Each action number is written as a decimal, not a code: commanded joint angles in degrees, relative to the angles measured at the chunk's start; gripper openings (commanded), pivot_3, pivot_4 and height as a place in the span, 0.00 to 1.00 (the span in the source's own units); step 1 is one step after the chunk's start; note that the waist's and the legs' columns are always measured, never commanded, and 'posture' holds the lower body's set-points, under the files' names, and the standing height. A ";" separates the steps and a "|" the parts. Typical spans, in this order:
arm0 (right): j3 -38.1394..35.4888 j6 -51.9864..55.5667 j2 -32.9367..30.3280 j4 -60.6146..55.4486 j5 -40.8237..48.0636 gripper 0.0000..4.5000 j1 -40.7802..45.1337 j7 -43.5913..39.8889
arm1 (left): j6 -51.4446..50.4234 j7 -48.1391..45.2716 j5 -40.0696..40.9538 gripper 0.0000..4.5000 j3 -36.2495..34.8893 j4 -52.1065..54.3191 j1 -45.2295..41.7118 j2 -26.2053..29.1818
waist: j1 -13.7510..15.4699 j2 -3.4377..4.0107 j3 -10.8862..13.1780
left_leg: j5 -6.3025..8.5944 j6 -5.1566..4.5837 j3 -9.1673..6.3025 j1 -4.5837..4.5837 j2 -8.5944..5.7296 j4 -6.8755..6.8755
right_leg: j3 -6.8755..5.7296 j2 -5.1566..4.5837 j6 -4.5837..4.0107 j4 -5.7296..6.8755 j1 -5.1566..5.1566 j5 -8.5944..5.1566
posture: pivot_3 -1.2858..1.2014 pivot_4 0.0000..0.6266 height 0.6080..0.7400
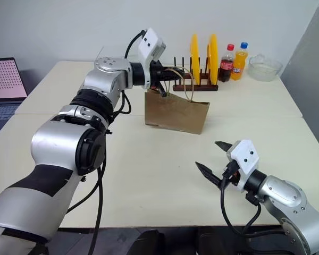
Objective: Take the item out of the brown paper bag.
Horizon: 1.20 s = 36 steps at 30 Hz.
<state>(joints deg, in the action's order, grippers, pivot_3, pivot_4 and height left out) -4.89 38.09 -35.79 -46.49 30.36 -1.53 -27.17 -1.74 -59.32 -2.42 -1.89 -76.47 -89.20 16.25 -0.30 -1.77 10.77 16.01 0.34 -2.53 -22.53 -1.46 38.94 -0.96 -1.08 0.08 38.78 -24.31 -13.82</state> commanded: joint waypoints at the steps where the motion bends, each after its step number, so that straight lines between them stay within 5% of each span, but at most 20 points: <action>1: -0.04 -0.28 0.58 -1.50 0.34 1.00 1.33 0.69 | 2.20 0.37 -0.56 0.00 0.16 1.74 -0.87 0.90 | 0.00 0.00 0.00 | 0.00 0.00 0.00 0.00 0.00 0.00 | 0.00 0.00 0.00 0.00 0.00 0.00 | 0.52 0.24 1.00; 6: -0.08 -0.38 1.46 -1.04 0.09 1.00 2.20 1.60 | 3.22 0.68 -2.48 0.00 1.33 1.69 -0.03 1.77 | 0.01 0.00 0.00 | 0.00 0.00 0.01 0.01 -0.01 0.00 | 0.01 0.00 0.00 0.02 0.00 0.00 | 0.52 0.24 1.00; 9: -0.28 -0.92 1.94 -0.38 -0.12 1.00 3.14 2.00 | 3.65 0.80 -3.36 0.13 1.92 1.55 0.27 2.64 | -0.04 0.00 0.00 | 0.00 0.00 0.03 0.04 -0.01 0.01 | 0.04 0.00 0.00 0.05 0.00 0.00 | 0.52 0.24 1.00; 21: -0.07 -1.99 2.26 0.69 0.05 1.00 4.67 0.50 | 6.68 -1.78 -5.27 0.96 3.09 2.16 1.12 5.68 | -0.09 0.00 0.00 | 0.00 0.00 0.07 0.09 0.01 0.01 | 0.06 0.00 0.00 0.10 0.00 0.00 | 0.52 0.24 1.00; 36: 0.01 -6.59 1.92 3.13 -1.42 1.00 5.65 -2.99 | 8.77 -11.72 -1.69 0.96 2.12 8.69 4.78 11.94 | -0.16 0.00 0.00 | 0.00 0.00 0.12 0.12 0.01 0.01 | 0.10 0.00 -0.02 0.12 0.01 0.01 | 0.52 0.24 1.00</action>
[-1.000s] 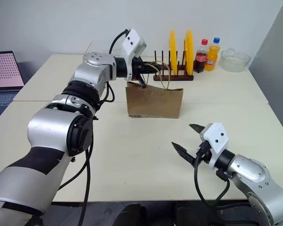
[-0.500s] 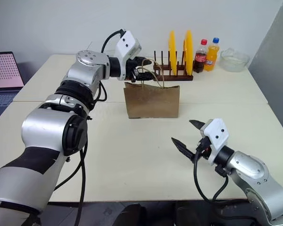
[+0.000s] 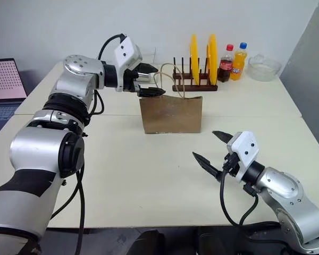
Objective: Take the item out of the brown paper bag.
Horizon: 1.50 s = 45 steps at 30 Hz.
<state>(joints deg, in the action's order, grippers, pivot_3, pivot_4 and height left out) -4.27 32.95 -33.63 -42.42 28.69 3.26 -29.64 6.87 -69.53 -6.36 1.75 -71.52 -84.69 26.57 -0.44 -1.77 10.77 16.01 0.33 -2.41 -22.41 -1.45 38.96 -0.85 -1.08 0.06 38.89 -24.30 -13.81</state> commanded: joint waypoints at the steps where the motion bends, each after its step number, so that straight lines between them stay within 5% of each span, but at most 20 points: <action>1: -0.63 -1.43 -0.23 -0.90 0.22 1.00 0.92 -0.63 | -0.10 -2.12 2.73 0.96 -1.53 4.68 0.84 1.99 | -0.03 0.00 0.00 | 0.00 0.00 0.01 0.01 0.00 0.00 | 0.02 0.00 0.00 0.01 0.00 0.00 | 0.52 0.24 1.00; 12: -0.95 -1.30 -0.34 -0.77 -0.14 1.00 1.29 -1.24 | -7.05 -4.99 8.84 0.96 -3.09 22.14 10.71 5.46 | -0.07 0.00 0.00 | 0.00 0.00 0.02 0.06 0.04 0.01 | 0.06 0.00 -0.23 0.05 0.01 0.14 | 0.52 0.24 1.00; 21: -1.88 -1.88 -0.86 -0.32 0.00 1.00 0.65 -2.53 | -30.41 3.59 18.99 0.96 -8.73 62.46 34.25 9.53 | -0.53 0.03 -0.02 | -0.01 0.02 0.00 0.28 0.06 -0.01 | 0.12 -0.02 -0.27 0.08 0.16 0.15 | 0.52 0.24 1.00; 28: -2.52 -2.69 -0.61 2.84 0.32 1.00 4.71 -3.40 | -49.81 21.38 29.19 0.96 -18.20 93.42 54.39 4.68 | -0.54 0.04 -0.03 | 0.00 0.03 0.03 0.43 0.07 -0.02 | 0.18 -0.03 -0.08 0.07 0.25 0.03 | 0.52 0.24 1.00; 39: 7.23 -6.46 -2.48 28.46 -7.92 1.00 34.04 -12.05 | -50.36 39.28 32.52 0.96 -22.87 111.55 74.16 -3.83 | -0.86 0.03 -0.05 | -0.01 0.03 0.13 0.61 0.11 -0.07 | 0.22 0.01 -0.32 0.06 0.33 0.13 | 0.52 0.24 1.00; 45: 16.22 -20.10 3.31 65.73 -22.38 1.00 58.78 -13.37 | -48.99 39.76 36.20 0.96 -21.44 117.91 79.99 -3.38 | -0.98 0.03 -0.04 | -0.01 0.03 0.24 0.60 0.08 -0.07 | 0.29 -0.01 -0.39 0.04 0.32 0.16 | 0.52 0.24 1.00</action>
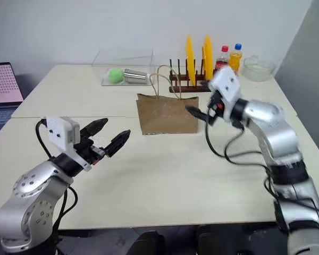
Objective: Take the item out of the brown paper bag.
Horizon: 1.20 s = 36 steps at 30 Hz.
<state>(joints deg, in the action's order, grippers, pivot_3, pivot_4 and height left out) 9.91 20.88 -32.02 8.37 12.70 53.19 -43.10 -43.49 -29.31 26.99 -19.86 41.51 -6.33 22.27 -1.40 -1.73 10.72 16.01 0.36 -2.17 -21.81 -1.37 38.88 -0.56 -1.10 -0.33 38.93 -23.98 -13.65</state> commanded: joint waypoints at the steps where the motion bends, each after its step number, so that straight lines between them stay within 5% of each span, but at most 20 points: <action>1: 2.59 -10.47 2.75 21.14 -8.10 1.00 12.28 0.39 | 1.42 -1.04 3.71 0.96 0.43 5.71 2.53 1.47 | -0.12 0.01 0.00 | 0.00 0.00 0.00 0.00 0.01 0.00 | -0.01 0.00 -0.01 0.00 0.00 0.01 | 0.52 0.24 1.00; 2: 3.07 -13.68 3.97 28.82 -9.97 1.00 16.43 1.19 | 1.56 -2.08 4.68 0.96 0.69 6.68 3.85 2.37 | -0.12 0.01 0.01 | 0.00 0.00 0.04 0.01 0.00 -0.05 | 0.02 0.00 -0.07 0.00 -0.03 0.03 | 0.52 0.24 1.00; 7: 5.26 -24.40 8.11 53.47 -17.53 0.63 27.95 3.38 | 3.82 -3.89 5.90 0.96 2.53 8.09 6.58 5.40 | 0.11 0.01 0.00 | 0.00 0.02 0.02 -0.07 0.02 -0.13 | -0.03 -0.01 -0.21 -0.05 -0.07 0.00 | 0.52 0.24 1.00; 15: 8.46 -28.43 13.69 67.18 -27.73 0.01 32.60 10.78 | 8.00 -4.21 4.53 0.96 6.30 6.87 7.52 7.07 | -0.13 0.05 0.03 | 0.00 0.02 0.04 -0.06 0.02 -0.14 | 0.00 -0.03 -0.23 -0.05 -0.09 -0.01 | 0.52 0.24 1.00; 21: 10.36 -29.86 15.81 68.76 -33.10 0.01 32.06 10.81 | 13.12 -5.97 2.31 0.96 8.00 4.01 10.09 8.13 | -0.16 0.11 0.06 | 0.00 0.03 0.03 -0.07 0.02 -0.15 | -0.01 -0.03 -0.24 -0.04 -0.11 -0.01 | 0.52 0.24 1.00; 36: 9.81 -38.85 10.20 63.75 -32.36 0.01 28.48 -22.79 | 22.79 -13.53 -2.21 0.96 10.86 1.91 18.19 13.94 | -0.17 0.23 0.13 | 0.02 -0.01 -0.01 -0.05 0.02 -0.19 | -0.05 -0.03 -0.24 -0.08 -0.09 -0.02 | 0.52 0.24 1.00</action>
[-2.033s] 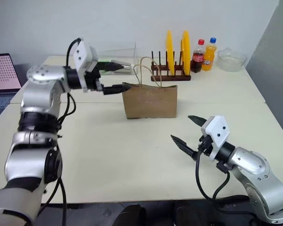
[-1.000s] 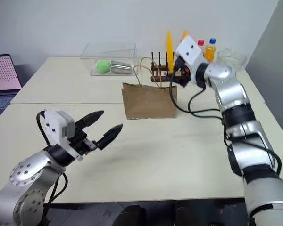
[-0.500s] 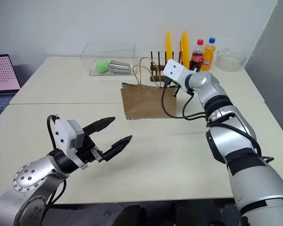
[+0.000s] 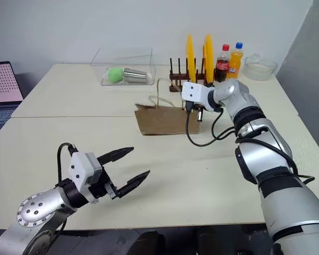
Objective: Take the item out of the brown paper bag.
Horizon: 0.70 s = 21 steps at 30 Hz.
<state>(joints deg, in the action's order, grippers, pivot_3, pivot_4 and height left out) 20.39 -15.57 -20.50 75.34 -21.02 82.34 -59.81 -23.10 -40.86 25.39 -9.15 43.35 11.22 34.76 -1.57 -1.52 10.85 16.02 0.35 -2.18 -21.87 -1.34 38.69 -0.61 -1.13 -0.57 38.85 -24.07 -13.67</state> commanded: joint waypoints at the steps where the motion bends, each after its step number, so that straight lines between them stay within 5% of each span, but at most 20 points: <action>1: -0.77 -2.81 -1.58 -4.02 1.65 0.01 -1.27 -7.61 | 2.79 -2.58 -0.68 0.96 0.08 -0.18 0.94 1.97 | -0.01 0.01 0.01 | 0.00 0.00 0.00 0.00 0.00 0.00 | 0.00 0.00 0.00 0.00 0.00 0.00 | 0.52 0.24 1.00; 21: -3.80 1.05 -3.99 -24.71 9.22 0.01 -12.22 -15.55 | 3.50 -17.75 2.54 0.96 -5.09 -6.38 1.49 16.70 | -0.02 0.13 0.08 | 0.00 0.00 -0.02 0.03 0.04 -0.02 | -0.04 0.01 -0.05 0.01 -0.01 -0.04 | 0.52 0.24 1.00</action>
<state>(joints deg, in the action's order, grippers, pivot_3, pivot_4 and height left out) 18.46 -15.36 -23.37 54.50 -14.06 70.34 -74.20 -19.97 -56.97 26.84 -12.00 37.20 13.22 50.44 -1.59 -1.38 10.93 16.02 0.35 -2.22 -21.84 -1.31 38.67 -0.67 -1.12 -0.63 38.85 -24.09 -13.72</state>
